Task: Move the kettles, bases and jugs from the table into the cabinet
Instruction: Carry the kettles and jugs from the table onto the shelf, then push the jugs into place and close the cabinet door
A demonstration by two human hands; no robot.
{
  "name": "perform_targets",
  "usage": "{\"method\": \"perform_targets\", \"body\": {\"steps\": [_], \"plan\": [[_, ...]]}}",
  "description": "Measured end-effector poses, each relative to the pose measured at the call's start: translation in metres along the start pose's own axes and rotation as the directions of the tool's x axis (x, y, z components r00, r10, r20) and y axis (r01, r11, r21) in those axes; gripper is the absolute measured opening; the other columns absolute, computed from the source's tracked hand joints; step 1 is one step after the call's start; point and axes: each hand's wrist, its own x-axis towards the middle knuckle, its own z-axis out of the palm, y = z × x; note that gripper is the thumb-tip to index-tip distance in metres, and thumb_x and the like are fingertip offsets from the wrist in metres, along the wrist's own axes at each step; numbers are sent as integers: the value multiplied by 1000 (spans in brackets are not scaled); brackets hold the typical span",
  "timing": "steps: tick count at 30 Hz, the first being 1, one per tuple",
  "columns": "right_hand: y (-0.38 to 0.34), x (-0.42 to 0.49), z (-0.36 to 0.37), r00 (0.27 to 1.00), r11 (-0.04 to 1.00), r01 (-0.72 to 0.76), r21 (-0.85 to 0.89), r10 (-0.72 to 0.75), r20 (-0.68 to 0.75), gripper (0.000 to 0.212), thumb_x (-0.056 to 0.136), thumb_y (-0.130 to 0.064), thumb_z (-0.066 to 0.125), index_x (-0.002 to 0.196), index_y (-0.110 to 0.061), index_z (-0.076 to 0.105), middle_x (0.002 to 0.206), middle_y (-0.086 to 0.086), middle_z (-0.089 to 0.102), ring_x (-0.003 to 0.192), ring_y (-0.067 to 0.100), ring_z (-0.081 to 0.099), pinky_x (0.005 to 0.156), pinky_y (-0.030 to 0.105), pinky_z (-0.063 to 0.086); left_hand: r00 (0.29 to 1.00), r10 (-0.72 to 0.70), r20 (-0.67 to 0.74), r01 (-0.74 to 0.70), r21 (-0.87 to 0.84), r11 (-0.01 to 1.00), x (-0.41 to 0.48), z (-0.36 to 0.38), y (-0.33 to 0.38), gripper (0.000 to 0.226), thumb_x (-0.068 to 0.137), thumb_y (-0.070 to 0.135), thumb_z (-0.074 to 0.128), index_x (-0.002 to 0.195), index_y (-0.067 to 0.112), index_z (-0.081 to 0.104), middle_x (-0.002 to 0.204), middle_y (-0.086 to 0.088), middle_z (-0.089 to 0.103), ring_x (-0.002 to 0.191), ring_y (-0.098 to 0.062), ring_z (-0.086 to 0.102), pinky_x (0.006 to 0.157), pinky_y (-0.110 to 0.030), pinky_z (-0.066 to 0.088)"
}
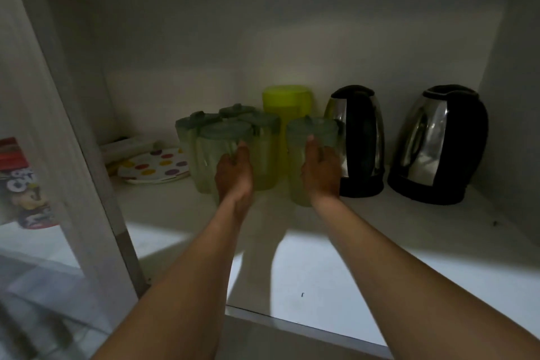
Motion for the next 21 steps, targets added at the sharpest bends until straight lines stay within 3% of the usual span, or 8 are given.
{"method": "perform_targets", "body": {"steps": [3, 5, 8, 10, 12, 15, 18, 21], "plan": [[3, 1, 4, 998, 999, -38, 17, 37, 44, 48, 94, -58, 43, 84, -13, 55, 94, 15, 65, 93, 32, 65, 83, 35, 49, 1000, -31, 2, 31, -10, 999, 0, -2, 0, 82, 79, 70, 41, 128, 5, 55, 123, -22, 63, 111, -41, 61, 95, -48, 49], [2, -2, -1, 995, 996, -83, 7, 83, 50, 58, 89, -69, 40, 104, -16, 59, 111, 15, 67, 106, 36, 65, 93, 43, 51, 998, -55, 30, 56, -11, 998, -8, -6, 3, 96, 70, 80, 42, 132, 8, 54, 125, -20, 64, 113, -39, 61, 98, -48, 48], [-5, -4, -9, 989, 985, -136, -110, 141, 44, 67, 94, -63, 41, 142, -16, 43, 140, 11, 54, 126, 34, 53, 91, 28, 37, 986, -128, 103, 121, 70, 990, -11, -13, -1, 126, 43, 97, 45, 133, 10, 55, 130, -18, 61, 116, -40, 60, 99, -53, 48], [-7, -8, -15, 988, 977, -149, -151, 154, 20, 75, 93, -63, 43, 148, -13, 31, 146, 12, 49, 129, 34, 51, 93, 30, 37, 976, -168, 142, 149, 135, 980, -11, -20, -7, 132, 33, 96, 54, 135, 12, 53, 132, -14, 61, 118, -37, 59, 101, -51, 48], [-8, -16, -19, 985, 971, -170, -167, 171, -12, 83, 91, -66, 45, 148, -10, 25, 145, 15, 48, 128, 35, 51, 95, 34, 40, 970, -177, 166, 149, 170, 974, -14, -29, -8, 115, 46, 82, 67, 132, 7, 55, 129, -14, 63, 116, -33, 61, 100, -45, 49], [-12, -36, -27, 977, 957, -214, -198, 214, -22, 89, 90, -67, 45, 151, -8, 20, 146, 18, 45, 129, 37, 50, 95, 35, 39, 963, -180, 202, 133, 223, 966, -19, -46, -12, 71, 73, 49, 76, 119, -2, 61, 121, -20, 66, 111, -34, 64, 97, -43, 52], [-18, -66, -34, 971, 927, -241, -287, 228, -76, 87, 90, -67, 44, 149, -7, 23, 143, 19, 49, 127, 38, 50, 99, 39, 41, 966, -160, 202, 61, 422, 904, -32, -66, -12, 66, 84, 49, 67, 126, -1, 57, 125, -18, 63, 114, -34, 59, 95, -34, 47], [-29, -109, -42, 981, 919, -175, -353, 133, -139, 69, 93, -62, 43, 137, -11, 26, 136, 20, 50, 121, 40, 51, 98, 44, 44, 957, -50, 285, -119, 545, 830, -63, -90, -1, 44, 94, 43, 56, 105, 0, 61, 106, -14, 65, 90, -28, 58, 75, -33, 44]]}}
